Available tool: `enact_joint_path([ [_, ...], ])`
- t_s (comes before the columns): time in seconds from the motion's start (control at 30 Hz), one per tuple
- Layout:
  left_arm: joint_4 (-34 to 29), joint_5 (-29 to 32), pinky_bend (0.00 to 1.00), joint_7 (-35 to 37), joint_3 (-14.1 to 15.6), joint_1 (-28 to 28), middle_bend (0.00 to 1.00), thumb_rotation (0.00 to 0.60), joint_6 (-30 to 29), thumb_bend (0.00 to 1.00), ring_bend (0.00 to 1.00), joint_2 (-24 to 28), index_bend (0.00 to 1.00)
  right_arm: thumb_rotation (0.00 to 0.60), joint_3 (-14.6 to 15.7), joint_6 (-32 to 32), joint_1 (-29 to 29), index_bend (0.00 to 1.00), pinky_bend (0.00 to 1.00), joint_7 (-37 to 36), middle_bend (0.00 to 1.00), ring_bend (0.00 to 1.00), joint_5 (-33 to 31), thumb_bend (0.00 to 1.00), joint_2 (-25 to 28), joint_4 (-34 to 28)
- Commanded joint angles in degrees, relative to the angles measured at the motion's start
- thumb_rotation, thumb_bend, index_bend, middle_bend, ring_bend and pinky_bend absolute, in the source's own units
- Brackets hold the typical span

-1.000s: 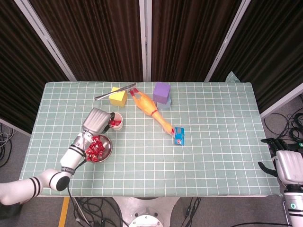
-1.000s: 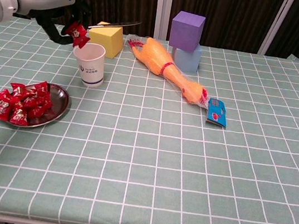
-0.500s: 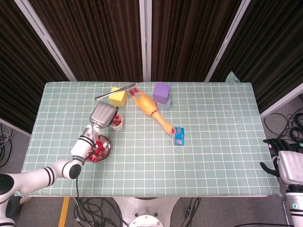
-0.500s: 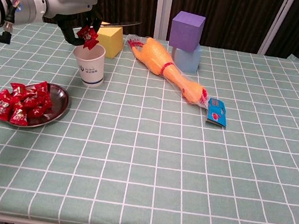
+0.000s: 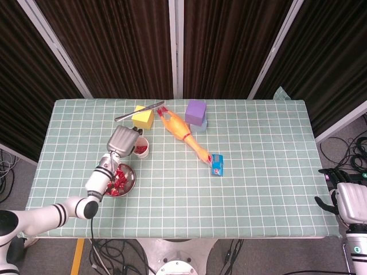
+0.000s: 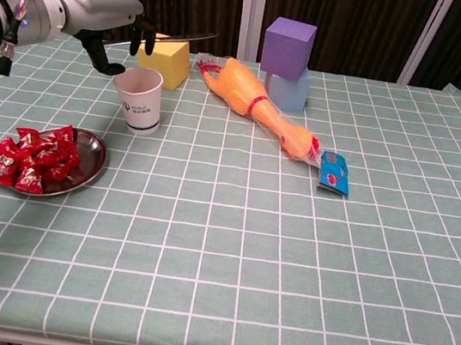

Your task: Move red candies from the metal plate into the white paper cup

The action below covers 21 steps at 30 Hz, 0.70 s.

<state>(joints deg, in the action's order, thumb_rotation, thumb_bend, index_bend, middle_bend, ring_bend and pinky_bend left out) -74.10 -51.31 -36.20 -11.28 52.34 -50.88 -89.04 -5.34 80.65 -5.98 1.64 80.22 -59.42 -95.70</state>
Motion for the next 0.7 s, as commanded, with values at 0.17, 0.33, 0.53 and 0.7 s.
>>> enact_joint_path([
  [0.17, -9.36, -7.85, 1.00, 8.05, 2.40, -7.98, 0.44, 0.600, -10.66, 0.42, 0.91, 6.60, 0.37, 0.600, -0.05, -0.22, -0.35, 0.26, 0.53, 0.04, 0.27, 0.23, 0.41, 0.10, -0.10, -0.03],
  [0.33, -13.23, -16.58, 1.00, 10.89, 8.41, -13.33, 0.44, 0.600, -15.52, 0.39, 0.91, 9.75, 0.40, 0.600, -0.04, -0.41, -0.67, 0.26, 0.54, -0.01, 0.27, 0.23, 0.89, 0.10, -0.28, 0.03],
  [0.53, -13.75, -20.63, 1.00, 9.82, 13.48, -15.71, 0.44, 0.600, -13.89, 0.35, 0.91, 8.75, 0.40, 0.600, 0.03, -0.44, -0.85, 0.26, 0.54, 0.17, 0.27, 0.23, 1.24, 0.10, -0.38, -0.18],
  [0.7, -13.44, -20.18, 1.00, 6.95, 15.23, -16.40, 0.43, 0.600, -11.27, 0.33, 0.91, 7.69, 0.38, 0.600, 0.06, -0.14, -0.69, 0.26, 0.54, 0.28, 0.27, 0.23, 1.26, 0.10, -0.13, -0.40],
])
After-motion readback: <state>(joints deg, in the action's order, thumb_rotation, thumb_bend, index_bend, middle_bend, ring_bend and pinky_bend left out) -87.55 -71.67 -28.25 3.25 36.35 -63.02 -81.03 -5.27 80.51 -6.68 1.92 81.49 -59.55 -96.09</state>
